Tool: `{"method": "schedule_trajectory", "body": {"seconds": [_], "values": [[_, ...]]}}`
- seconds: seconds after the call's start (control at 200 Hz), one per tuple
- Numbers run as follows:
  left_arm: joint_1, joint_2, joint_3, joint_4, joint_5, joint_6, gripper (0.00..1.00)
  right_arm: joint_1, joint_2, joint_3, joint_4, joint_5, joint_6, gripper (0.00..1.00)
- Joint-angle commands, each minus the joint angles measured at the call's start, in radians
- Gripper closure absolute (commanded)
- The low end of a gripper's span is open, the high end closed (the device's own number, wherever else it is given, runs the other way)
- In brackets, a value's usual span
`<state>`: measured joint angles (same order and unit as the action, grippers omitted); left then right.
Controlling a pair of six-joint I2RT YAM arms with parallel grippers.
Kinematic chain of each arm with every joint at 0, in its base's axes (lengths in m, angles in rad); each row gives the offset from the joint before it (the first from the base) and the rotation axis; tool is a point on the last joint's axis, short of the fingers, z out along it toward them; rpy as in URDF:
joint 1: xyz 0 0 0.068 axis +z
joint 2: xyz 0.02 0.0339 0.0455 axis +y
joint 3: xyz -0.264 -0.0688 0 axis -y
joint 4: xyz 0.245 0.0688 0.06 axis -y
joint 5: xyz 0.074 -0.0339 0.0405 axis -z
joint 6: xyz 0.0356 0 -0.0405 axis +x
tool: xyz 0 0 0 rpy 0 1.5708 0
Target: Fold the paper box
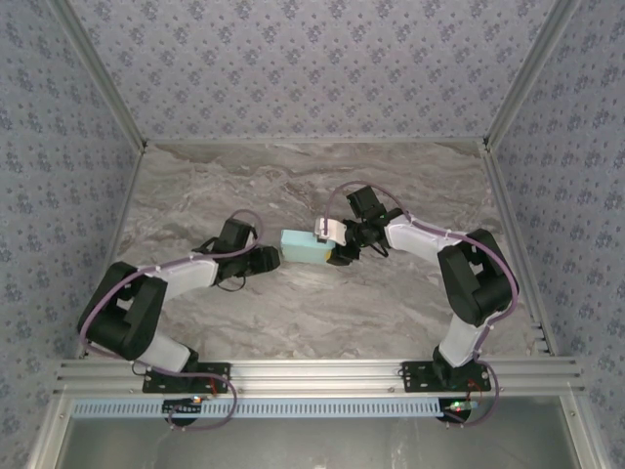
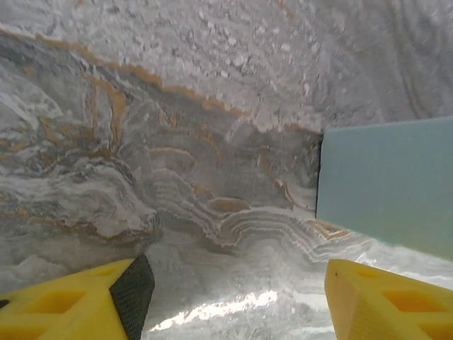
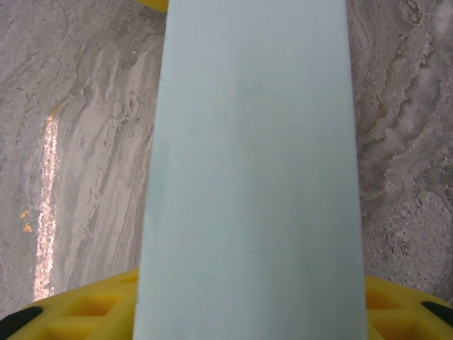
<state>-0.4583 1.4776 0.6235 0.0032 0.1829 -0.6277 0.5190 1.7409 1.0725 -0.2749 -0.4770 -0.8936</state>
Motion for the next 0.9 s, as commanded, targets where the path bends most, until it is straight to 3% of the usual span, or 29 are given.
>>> {"method": "schedule_trajectory", "body": {"seconds": [0.0, 0.255, 0.45, 0.73, 0.899], "values": [[-0.004, -0.098, -0.015, 0.035, 0.08, -0.031, 0.31, -0.011, -0.004, 0.018, -0.05, -0.018, -0.002, 0.46], [-0.003, -0.365, 0.099, -0.153, 0.024, 0.021, 0.17, -0.007, 0.015, 0.04, -0.07, -0.019, -0.008, 0.46], [-0.002, -0.224, 0.166, -0.141, 0.052, 0.042, 0.19, -0.006, 0.014, 0.048, -0.094, -0.017, -0.017, 0.46], [-0.002, -0.031, 0.078, -0.01, 0.082, 0.024, 0.23, -0.008, 0.013, 0.059, -0.124, -0.004, -0.03, 0.46], [0.008, -0.001, 0.062, -0.017, 0.069, 0.039, 0.24, -0.009, 0.01, 0.069, -0.134, -0.007, -0.031, 0.47]]}}
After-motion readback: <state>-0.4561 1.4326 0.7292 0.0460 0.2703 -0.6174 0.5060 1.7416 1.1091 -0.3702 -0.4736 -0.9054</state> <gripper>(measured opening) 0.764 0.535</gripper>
